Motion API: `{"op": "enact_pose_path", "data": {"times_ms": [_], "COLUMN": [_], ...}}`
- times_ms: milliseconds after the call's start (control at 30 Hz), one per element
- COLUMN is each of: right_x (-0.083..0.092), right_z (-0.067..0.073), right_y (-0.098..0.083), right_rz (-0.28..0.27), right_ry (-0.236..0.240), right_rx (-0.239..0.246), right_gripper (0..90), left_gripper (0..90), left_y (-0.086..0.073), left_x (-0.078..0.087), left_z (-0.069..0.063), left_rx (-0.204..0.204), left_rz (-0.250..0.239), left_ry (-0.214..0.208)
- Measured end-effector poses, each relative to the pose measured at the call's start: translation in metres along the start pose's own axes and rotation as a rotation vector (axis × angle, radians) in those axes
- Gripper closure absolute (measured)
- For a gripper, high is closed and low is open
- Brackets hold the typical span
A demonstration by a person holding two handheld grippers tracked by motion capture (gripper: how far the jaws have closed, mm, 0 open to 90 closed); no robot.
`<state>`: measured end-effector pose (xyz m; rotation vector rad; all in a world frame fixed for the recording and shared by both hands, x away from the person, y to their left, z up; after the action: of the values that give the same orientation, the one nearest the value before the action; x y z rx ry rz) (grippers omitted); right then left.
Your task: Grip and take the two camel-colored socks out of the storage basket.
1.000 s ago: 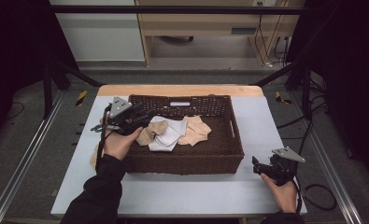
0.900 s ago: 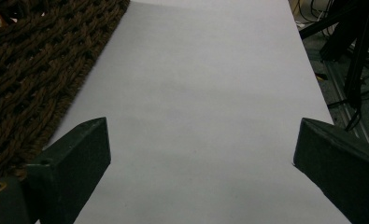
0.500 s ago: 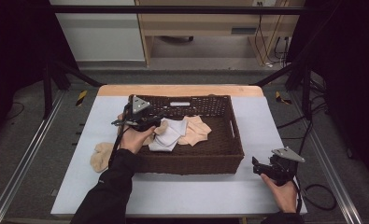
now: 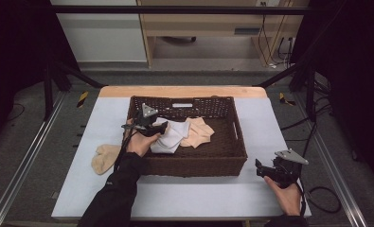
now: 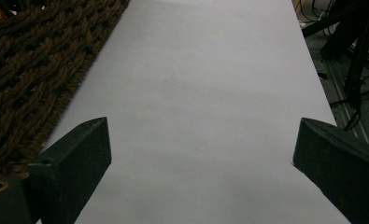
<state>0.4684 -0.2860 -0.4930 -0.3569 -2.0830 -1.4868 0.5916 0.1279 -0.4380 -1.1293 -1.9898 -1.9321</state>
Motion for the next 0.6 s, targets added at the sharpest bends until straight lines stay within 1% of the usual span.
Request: {"op": "enact_pose_path", "data": {"times_ms": [33, 67, 100, 233, 267, 300, 400, 500, 533, 567, 600], "right_x": [0.0, 0.0, 0.0, 0.0, 0.0, 0.0, 0.0, 0.0, 0.0, 0.0, -0.001], "right_z": [0.0, 0.0, 0.0, 0.0, 0.0, 0.0, 0.001, 0.001, 0.001, 0.001, 0.001], "right_y": [0.0, 0.0, 0.0, 0.0, 0.0, 0.0, 0.0, 0.0, 0.0, 0.0, 0.0], "right_rz": [0.0, 0.001, 0.001, 0.0, 0.001, 0.001, 0.002, 0.003, 0.003, 0.003, 0.003], "right_ry": [0.0, -0.001, -0.001, -0.001, -0.001, -0.001, 0.0, 0.0, 0.0, 0.0, -0.001], "right_rx": [0.0, 0.001, 0.001, 0.002, 0.004, 0.004, 0.004, 0.004, 0.004, 0.004, 0.007], "right_gripper": [4.7, 4.7, 4.7, 4.7, 4.7, 4.7, 4.8, 4.8, 4.7, 4.7, 4.7], "left_gripper": [48.7, 48.5, 48.2, 47.3, 47.1, 46.9, 46.7, 47.1, 47.4, 48.1, 48.1], "left_y": [0.0, -0.002, -0.002, -0.008, -0.01, -0.01, -0.013, -0.014, -0.016, -0.016, -0.017], "left_x": [0.0, -0.002, -0.002, -0.006, -0.006, -0.006, -0.009, -0.01, -0.011, -0.011, -0.013], "left_z": [0.0, 0.0, 0.0, 0.002, 0.001, 0.001, -0.002, -0.001, -0.001, -0.001, -0.002], "left_rx": [0.0, -0.011, -0.011, -0.047, -0.063, -0.063, -0.092, -0.095, -0.1, -0.1, -0.111], "left_rz": [0.0, 0.028, 0.028, 0.081, 0.089, 0.089, 0.113, 0.125, 0.14, 0.14, 0.148], "left_ry": [0.0, 0.003, 0.003, 0.023, 0.029, 0.029, 0.041, 0.041, 0.025, 0.025, 0.023]}}
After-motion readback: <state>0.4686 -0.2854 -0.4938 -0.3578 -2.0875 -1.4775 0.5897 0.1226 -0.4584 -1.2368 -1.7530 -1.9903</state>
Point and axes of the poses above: each handheld gripper's, and its own axes: x roughly backward along the jaws, y roughly out of its top, z roughly to its left, the point moved 4 cm from there along -x, roughly forward along the jaws, and after that the axes turned 14 degrees about x, right-handed, at the moved point
